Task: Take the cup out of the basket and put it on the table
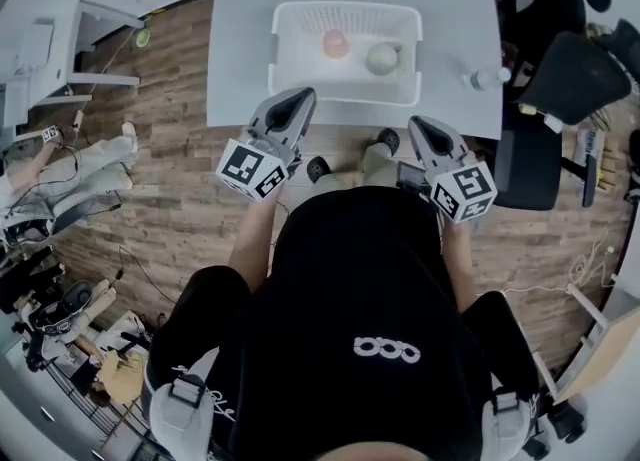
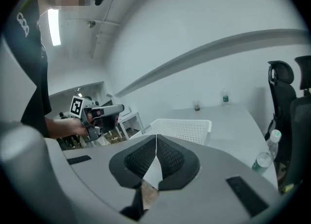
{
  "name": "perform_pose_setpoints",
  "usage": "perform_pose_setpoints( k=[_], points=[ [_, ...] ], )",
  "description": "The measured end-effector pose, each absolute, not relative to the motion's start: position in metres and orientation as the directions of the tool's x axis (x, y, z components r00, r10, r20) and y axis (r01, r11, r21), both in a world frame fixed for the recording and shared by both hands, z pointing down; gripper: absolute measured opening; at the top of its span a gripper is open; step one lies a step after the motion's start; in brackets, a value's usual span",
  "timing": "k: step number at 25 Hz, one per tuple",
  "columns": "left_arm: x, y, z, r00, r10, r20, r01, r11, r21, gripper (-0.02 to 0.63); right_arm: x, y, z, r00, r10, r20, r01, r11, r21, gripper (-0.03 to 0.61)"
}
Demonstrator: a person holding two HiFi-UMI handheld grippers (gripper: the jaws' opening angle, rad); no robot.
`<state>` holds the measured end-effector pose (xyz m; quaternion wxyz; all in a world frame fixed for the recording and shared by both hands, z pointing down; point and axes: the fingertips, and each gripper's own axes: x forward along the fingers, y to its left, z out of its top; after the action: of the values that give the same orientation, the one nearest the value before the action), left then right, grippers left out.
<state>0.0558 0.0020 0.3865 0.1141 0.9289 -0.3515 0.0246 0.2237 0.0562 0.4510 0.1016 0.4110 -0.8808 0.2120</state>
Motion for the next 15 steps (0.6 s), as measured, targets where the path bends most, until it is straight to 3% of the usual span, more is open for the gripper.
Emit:
perform_pose_setpoints(
  k=[15],
  points=[
    [0.128, -0.056, 0.417, 0.649, -0.722, 0.239, -0.759, -0.636, 0.140, 0.008, 0.292, -0.019, 0.463, -0.730, -0.592, 0.342, -0.680, 0.683, -0.267, 0.023]
  ],
)
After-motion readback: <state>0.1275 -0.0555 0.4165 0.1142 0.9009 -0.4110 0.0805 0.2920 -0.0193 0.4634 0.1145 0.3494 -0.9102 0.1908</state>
